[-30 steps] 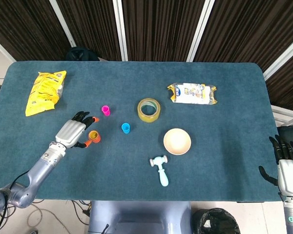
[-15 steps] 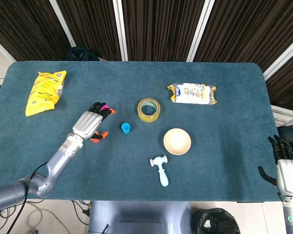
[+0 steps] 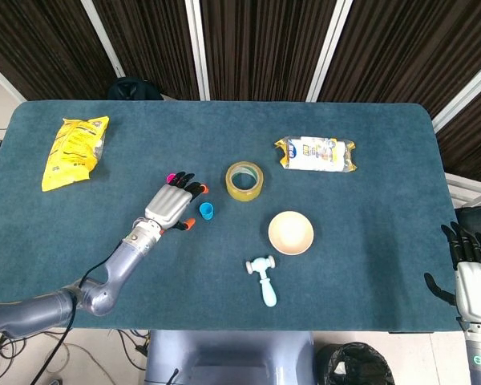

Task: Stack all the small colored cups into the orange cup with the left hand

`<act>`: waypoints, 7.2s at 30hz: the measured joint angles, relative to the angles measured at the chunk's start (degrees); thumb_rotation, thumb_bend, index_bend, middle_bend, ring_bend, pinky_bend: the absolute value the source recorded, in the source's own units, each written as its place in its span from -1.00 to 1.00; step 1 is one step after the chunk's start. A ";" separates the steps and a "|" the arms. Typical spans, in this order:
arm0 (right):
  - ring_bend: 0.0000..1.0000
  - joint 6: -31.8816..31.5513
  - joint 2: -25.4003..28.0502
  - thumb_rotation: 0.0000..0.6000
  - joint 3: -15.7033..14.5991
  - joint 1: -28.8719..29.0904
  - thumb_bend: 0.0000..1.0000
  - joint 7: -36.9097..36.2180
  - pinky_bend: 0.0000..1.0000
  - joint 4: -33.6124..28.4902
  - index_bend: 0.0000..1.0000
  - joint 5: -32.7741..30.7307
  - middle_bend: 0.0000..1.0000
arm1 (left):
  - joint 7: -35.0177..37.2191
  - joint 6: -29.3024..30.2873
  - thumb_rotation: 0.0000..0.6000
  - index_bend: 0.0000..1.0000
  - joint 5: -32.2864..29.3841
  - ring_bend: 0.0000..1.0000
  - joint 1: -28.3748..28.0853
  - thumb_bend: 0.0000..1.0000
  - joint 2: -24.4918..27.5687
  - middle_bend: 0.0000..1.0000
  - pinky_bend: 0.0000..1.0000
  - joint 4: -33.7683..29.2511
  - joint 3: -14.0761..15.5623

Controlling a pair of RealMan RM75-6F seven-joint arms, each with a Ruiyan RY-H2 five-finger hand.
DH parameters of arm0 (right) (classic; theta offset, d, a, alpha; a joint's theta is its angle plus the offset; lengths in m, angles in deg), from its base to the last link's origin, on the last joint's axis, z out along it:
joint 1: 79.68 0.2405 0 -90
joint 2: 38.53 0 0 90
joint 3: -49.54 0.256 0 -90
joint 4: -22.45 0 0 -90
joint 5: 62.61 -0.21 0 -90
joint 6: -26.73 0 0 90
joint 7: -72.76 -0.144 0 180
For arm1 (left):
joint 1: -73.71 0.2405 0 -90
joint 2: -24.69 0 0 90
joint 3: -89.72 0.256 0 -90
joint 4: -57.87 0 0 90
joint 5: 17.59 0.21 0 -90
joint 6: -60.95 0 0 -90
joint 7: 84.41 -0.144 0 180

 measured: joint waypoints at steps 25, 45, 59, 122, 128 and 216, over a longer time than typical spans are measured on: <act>-0.74 -0.10 0.03 1.00 0.19 -0.04 -0.35 -0.02 -0.83 -0.04 -0.83 -0.24 -0.84 | -3.99 -0.90 1.00 -0.27 -3.97 -1.00 -3.26 -0.41 -5.40 -0.58 -1.00 5.15 0.26; -0.74 0.16 0.11 1.00 0.17 0.00 -0.35 -0.45 -0.83 0.00 -0.83 -0.35 -0.84 | -5.32 0.36 1.00 -0.02 -4.40 -1.00 -4.04 -0.26 -6.69 -0.51 -1.00 6.02 0.38; -0.74 0.21 0.16 1.00 0.23 -0.02 -0.35 -0.60 -0.83 -0.12 -0.83 -0.48 -0.84 | -6.51 3.60 1.00 -0.10 -3.44 -1.00 -2.72 -0.28 0.61 -0.51 -1.00 -3.52 -0.27; -0.74 0.48 -0.17 1.00 -0.03 -0.04 -0.35 0.33 -0.83 -0.60 -0.83 -0.58 -0.84 | 8.10 8.07 1.00 -0.61 4.96 -1.00 7.89 -0.46 13.80 -0.66 -1.00 -7.87 2.73; -0.74 0.65 -0.33 1.00 0.02 0.02 -0.35 0.46 -0.83 -0.45 -0.83 -0.81 -0.84 | 8.78 3.46 1.00 -0.60 0.34 -1.00 4.14 -0.46 11.82 -0.65 -1.00 -2.31 -0.93; -0.74 1.02 0.25 1.00 0.43 -0.28 -0.35 -1.17 -0.83 -0.89 -0.83 -2.06 -0.84 | -3.12 1.46 1.00 -0.07 -6.48 -1.00 -3.86 -0.23 1.64 -0.47 -1.00 5.26 -2.77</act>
